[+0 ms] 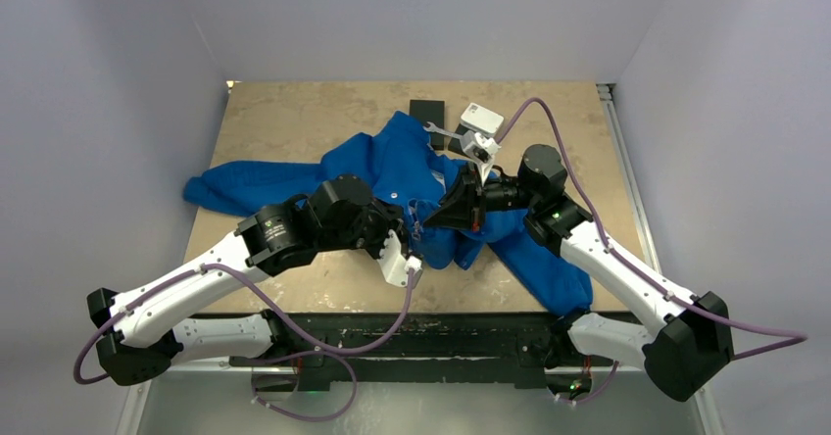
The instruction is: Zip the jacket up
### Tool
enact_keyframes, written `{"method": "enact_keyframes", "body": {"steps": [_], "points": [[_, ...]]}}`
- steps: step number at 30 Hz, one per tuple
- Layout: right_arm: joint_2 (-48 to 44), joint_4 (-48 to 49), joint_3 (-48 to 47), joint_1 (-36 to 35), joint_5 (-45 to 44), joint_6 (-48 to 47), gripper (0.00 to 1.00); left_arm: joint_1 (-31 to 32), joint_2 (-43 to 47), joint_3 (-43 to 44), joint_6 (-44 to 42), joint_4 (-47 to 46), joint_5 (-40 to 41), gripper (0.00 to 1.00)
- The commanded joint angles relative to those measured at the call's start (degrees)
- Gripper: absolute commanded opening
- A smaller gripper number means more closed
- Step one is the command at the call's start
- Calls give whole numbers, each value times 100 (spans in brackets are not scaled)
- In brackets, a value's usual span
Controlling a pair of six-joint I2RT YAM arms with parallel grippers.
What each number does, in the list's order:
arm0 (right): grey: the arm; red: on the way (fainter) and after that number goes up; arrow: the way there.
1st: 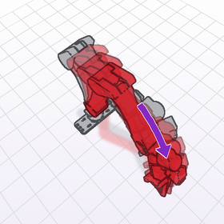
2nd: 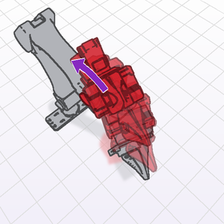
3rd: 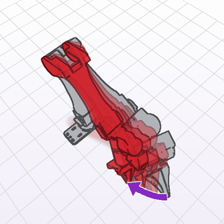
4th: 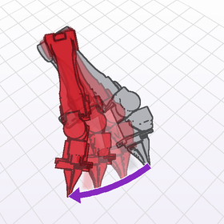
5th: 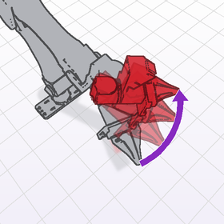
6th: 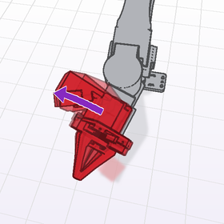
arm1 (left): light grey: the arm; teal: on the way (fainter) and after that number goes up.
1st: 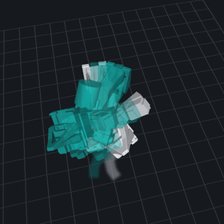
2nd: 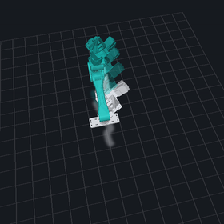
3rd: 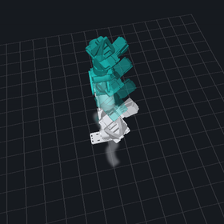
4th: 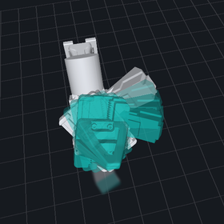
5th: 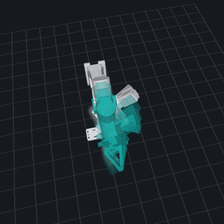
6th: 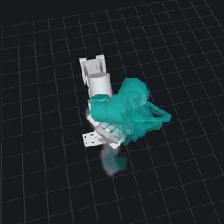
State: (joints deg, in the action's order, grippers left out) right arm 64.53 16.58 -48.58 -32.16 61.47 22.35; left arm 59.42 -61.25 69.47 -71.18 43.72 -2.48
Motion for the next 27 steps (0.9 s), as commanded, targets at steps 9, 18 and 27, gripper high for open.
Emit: {"method": "enact_keyframes", "body": {"steps": [9, 18, 27], "points": [[-38, 326, -278, 17, -22, 85, 0, 35, 96, -17, -96, -353, 64, 0], [-55, 328, -293, 17, -71, 94, 0, 35, 103, -43, -178, -314, 81, 0], [-61, 320, -283, 19, -126, 112, 0, 39, 101, -65, -218, -346, 97, 0]]}}
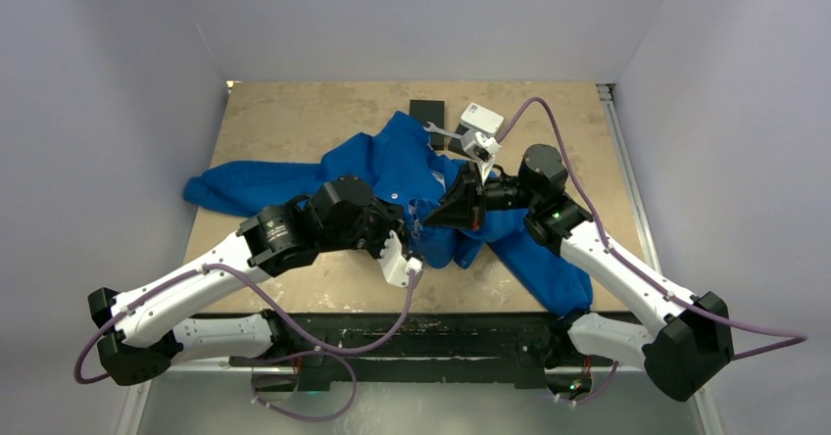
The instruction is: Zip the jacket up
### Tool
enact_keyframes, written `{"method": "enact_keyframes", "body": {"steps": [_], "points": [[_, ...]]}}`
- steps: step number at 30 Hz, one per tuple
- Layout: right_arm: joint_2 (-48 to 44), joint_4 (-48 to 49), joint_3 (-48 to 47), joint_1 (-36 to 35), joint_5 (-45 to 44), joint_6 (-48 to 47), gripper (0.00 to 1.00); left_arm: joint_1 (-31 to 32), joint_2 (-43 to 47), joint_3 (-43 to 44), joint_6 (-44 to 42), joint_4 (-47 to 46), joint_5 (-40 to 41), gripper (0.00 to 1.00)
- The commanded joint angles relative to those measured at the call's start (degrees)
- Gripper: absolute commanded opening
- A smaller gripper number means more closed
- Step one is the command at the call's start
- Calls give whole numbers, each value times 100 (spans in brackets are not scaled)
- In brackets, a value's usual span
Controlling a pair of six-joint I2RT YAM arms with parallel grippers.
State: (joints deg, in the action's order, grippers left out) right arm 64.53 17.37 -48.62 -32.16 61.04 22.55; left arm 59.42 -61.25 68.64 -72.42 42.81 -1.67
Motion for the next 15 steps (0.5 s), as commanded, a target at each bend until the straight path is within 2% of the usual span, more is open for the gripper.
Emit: {"method": "enact_keyframes", "body": {"steps": [1, 15], "points": [[-48, 247, -298, 22, -89, 92, 0, 35, 104, 24, -87, -262, 16, 0], [94, 214, -371, 17, -242, 55, 0, 36, 129, 29, -105, -332, 44, 0]]}}
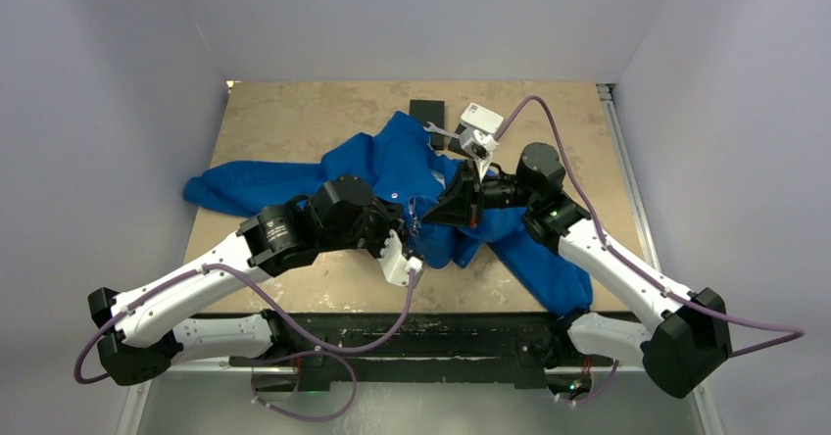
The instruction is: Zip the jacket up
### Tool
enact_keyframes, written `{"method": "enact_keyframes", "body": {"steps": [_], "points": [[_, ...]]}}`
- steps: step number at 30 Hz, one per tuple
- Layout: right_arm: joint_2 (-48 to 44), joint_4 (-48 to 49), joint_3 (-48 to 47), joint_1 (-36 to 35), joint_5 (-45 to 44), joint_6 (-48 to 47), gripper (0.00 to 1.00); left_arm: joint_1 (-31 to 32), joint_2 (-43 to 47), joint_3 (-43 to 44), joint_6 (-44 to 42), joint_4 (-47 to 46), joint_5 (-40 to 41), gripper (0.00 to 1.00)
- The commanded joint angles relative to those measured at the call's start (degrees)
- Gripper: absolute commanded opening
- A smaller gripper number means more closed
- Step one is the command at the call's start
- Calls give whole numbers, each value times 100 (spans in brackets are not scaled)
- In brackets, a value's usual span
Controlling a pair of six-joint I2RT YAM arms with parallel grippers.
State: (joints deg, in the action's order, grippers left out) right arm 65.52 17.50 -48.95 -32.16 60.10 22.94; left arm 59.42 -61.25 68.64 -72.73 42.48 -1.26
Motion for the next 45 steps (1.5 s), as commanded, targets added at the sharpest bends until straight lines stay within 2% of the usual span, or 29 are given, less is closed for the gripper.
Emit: {"method": "enact_keyframes", "body": {"steps": [1, 14, 27, 37, 45], "points": [[-4, 206, -355, 18, -181, 10, 0, 40, 131, 33, -75, -295, 5, 0], [-39, 602, -228, 19, -246, 193, 0, 44, 114, 22, -123, -298, -22, 0], [-365, 214, 142, 162, 93, 66, 0, 39, 190, -8, 212, -582, 108, 0], [-333, 854, 245, 163, 364, 424, 0, 35, 167, 29, 254, -515, 49, 0], [-187, 1385, 248, 160, 179, 633, 0, 36, 101, 32, 234, -582, -13, 0]]}}
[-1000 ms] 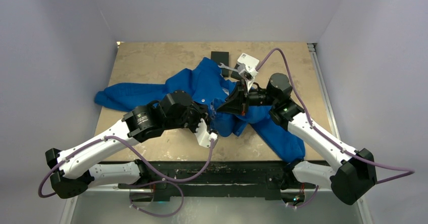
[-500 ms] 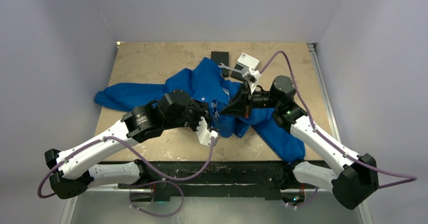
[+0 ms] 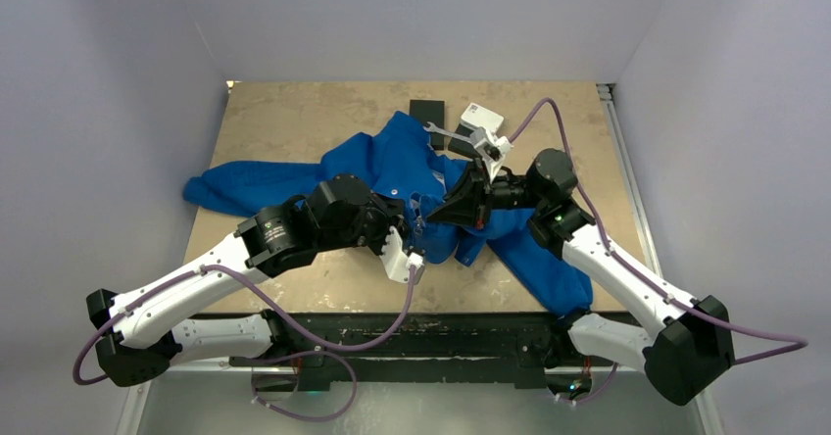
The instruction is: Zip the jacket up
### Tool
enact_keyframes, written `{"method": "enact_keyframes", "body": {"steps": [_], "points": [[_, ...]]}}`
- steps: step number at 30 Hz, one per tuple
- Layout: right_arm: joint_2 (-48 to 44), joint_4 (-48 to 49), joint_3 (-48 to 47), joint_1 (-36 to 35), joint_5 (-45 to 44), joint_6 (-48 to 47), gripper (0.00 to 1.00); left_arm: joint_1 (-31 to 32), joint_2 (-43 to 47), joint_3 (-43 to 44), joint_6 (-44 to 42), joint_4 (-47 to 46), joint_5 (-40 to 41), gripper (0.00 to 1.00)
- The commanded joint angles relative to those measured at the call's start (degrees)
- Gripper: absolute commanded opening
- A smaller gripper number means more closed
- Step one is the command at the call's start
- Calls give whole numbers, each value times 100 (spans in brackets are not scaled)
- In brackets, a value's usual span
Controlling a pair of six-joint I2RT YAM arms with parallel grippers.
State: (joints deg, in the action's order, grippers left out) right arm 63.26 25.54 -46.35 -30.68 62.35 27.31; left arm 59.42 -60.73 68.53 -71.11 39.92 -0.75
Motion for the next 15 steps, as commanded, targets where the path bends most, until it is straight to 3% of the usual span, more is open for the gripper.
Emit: {"method": "enact_keyframes", "body": {"steps": [1, 15], "points": [[62, 571, -19, 10, -72, 188, 0, 37, 52, 36, 76, -347, -65, 0], [213, 329, -190, 11, -98, 38, 0, 44, 140, -52, 36, -387, -43, 0]]}}
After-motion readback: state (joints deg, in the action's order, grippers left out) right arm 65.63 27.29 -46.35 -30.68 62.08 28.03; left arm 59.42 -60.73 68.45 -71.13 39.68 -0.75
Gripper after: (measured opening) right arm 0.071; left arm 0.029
